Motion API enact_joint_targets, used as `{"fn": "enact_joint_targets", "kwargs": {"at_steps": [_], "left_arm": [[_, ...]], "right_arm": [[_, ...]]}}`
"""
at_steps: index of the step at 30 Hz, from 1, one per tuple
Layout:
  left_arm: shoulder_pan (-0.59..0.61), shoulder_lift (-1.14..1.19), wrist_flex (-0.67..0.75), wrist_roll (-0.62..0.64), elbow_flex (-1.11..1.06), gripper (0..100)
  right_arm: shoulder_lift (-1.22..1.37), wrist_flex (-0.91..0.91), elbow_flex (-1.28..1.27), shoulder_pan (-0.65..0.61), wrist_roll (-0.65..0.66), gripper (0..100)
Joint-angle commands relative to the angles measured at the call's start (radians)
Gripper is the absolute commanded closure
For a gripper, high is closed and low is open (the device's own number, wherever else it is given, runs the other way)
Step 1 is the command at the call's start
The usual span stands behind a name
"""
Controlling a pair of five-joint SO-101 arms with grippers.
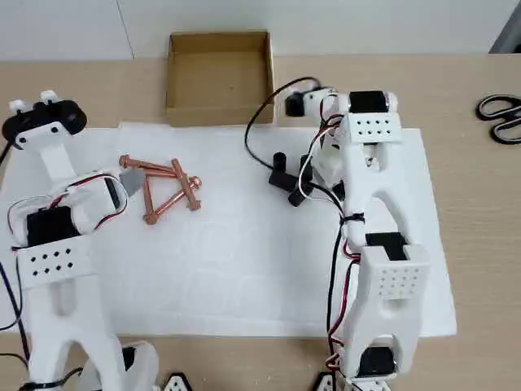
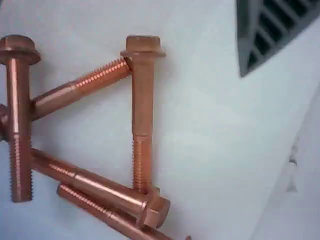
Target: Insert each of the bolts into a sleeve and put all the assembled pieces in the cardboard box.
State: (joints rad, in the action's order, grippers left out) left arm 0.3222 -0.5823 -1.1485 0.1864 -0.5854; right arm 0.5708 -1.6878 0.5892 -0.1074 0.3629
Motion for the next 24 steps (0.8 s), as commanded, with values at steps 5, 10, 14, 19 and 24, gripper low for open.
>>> {"fn": "enact_joint_targets", "kwargs": {"at_steps": [5, 10, 14, 19, 24], "left_arm": [[0.003, -0.005, 0.006, 0.006, 0.004, 69], [0.002, -0.005, 0.006, 0.005, 0.004, 69], [0.002, -0.005, 0.006, 0.005, 0.004, 69], [0.002, -0.005, 0.006, 0.005, 0.004, 69], [0.002, -0.005, 0.008, 0.005, 0.004, 69]], "right_arm": [[0.030, -0.039, 0.002, 0.010, -0.207, 98.7], [0.127, -0.039, -0.009, 0.008, -0.213, 90.9], [0.165, -0.039, -0.009, 0.008, -0.209, 86.8], [0.174, -0.039, -0.020, 0.008, -0.213, 86.5], [0.174, -0.039, -0.025, 0.008, -0.212, 86.5]]}}
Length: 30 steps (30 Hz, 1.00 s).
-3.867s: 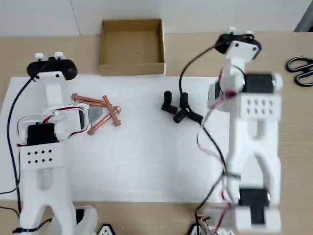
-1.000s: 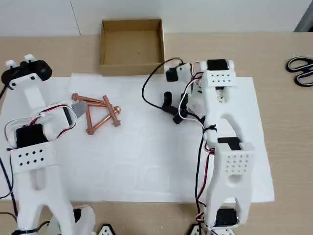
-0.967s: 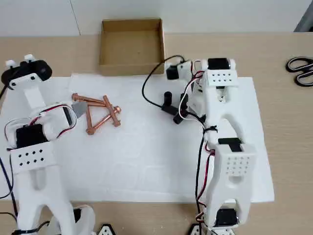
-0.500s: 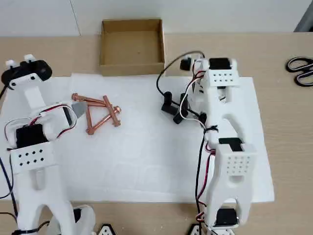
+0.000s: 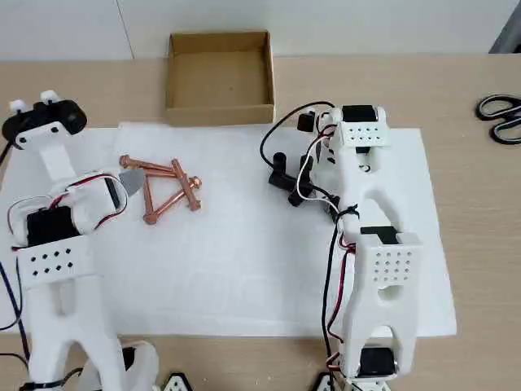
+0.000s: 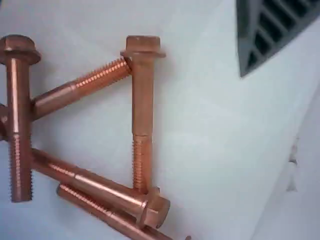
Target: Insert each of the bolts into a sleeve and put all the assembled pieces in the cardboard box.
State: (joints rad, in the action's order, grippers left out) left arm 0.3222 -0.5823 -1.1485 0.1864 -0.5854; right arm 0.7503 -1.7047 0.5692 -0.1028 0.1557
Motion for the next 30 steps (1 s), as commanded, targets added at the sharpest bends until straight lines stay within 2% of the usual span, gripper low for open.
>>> {"fn": "enact_joint_targets", "kwargs": {"at_steps": [1, 11, 16, 22, 28, 30], "left_arm": [[0.000, -0.005, 0.008, 0.005, 0.004, 69], [0.000, 0.000, 0.008, 0.005, 0.004, 69], [0.000, 0.000, 0.006, 0.005, 0.004, 69], [0.000, 0.000, 0.006, 0.005, 0.004, 69], [0.000, 0.002, -0.020, 0.000, 0.024, 69], [-0.002, 0.005, -0.049, -0.038, 0.058, 69]], "right_arm": [[-0.002, -0.022, -0.005, 0.004, -0.005, 86.5], [0.002, -0.013, -0.055, 0.007, 0.000, 87.2], [0.047, -0.008, -0.052, 0.005, 0.000, 98.9], [0.124, 0.010, -0.043, 0.012, 0.000, 99.2], [0.010, -0.021, 0.002, 0.012, 0.003, 99.4], [-0.054, -0.022, 0.002, 0.013, 0.003, 99.5]]}}
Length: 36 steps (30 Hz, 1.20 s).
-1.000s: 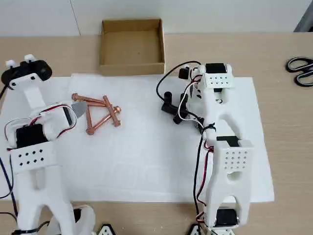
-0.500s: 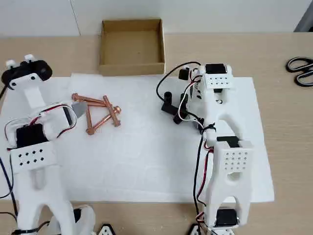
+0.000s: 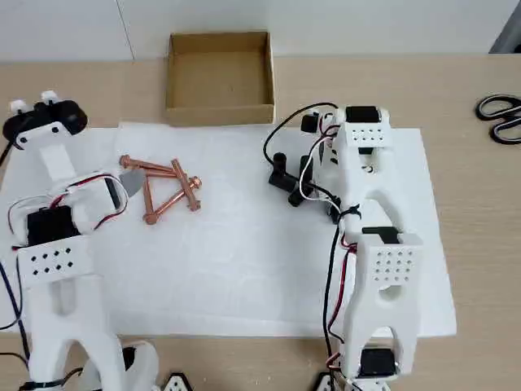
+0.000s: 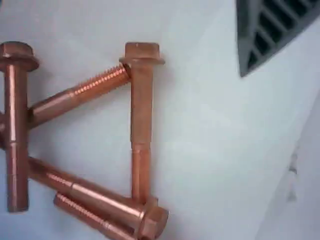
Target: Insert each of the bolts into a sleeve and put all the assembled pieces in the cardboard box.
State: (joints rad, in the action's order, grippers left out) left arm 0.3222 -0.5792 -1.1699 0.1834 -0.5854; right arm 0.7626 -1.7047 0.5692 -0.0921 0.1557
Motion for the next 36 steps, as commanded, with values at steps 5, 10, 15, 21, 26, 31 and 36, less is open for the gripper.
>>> {"fn": "enact_joint_targets", "kwargs": {"at_steps": [5, 10, 15, 21, 26, 31, 36], "left_arm": [[-0.002, 0.104, -0.141, -0.092, 0.225, 69], [-0.002, 0.388, -0.258, -0.094, 0.456, 69], [-0.002, 0.657, -0.307, -0.094, 0.630, 69], [0.000, 0.893, -0.287, -0.130, 0.757, 69], [0.000, 1.031, -0.284, -0.130, 0.843, 69], [0.000, 1.142, -0.284, -0.130, 0.912, 77], [-0.002, 1.221, -0.290, -0.130, 0.960, 87]], "right_arm": [[-0.145, -0.024, 0.002, 0.001, 0.003, 99.5], [-0.148, -0.025, -0.011, 0.001, 0.003, 99.5], [-0.153, -0.025, -0.044, 0.001, 0.003, 99.5], [-0.153, -0.025, -0.044, 0.002, 0.003, 99.5], [-0.151, -0.025, -0.044, 0.002, 0.003, 99.5], [-0.150, -0.025, -0.044, 0.002, 0.003, 99.5], [-0.150, -0.025, -0.044, -0.001, 0.003, 99.5]]}}
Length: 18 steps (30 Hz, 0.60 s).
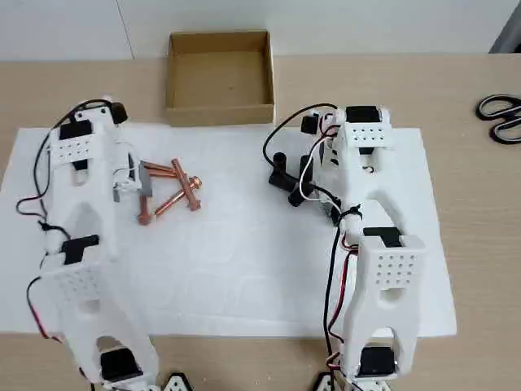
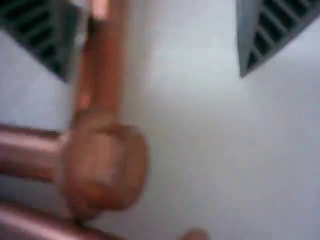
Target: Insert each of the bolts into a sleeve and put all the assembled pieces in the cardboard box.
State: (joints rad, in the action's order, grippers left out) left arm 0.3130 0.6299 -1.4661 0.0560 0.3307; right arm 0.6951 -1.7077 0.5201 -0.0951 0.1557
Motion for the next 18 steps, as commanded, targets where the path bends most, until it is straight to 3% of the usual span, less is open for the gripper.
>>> {"fn": "enact_joint_targets", "kwargs": {"at_steps": [1, 7, 12, 18], "left_arm": [[0.008, 0.018, 0.006, -0.003, 0.045, 88], [-0.021, 0.023, 0.005, -0.008, 0.045, 89], [-0.064, 0.023, -0.018, -0.008, 0.045, 100], [-0.078, 0.017, -0.051, -0.003, 0.054, 99]], "right_arm": [[-0.084, -0.022, 0.005, 0.002, 0.003, 99.5], [-0.084, -0.022, 0.005, 0.002, 0.002, 99.5], [-0.085, -0.022, 0.005, 0.005, 0.002, 99.5], [-0.085, -0.022, 0.005, 0.005, 0.002, 99.5]]}}
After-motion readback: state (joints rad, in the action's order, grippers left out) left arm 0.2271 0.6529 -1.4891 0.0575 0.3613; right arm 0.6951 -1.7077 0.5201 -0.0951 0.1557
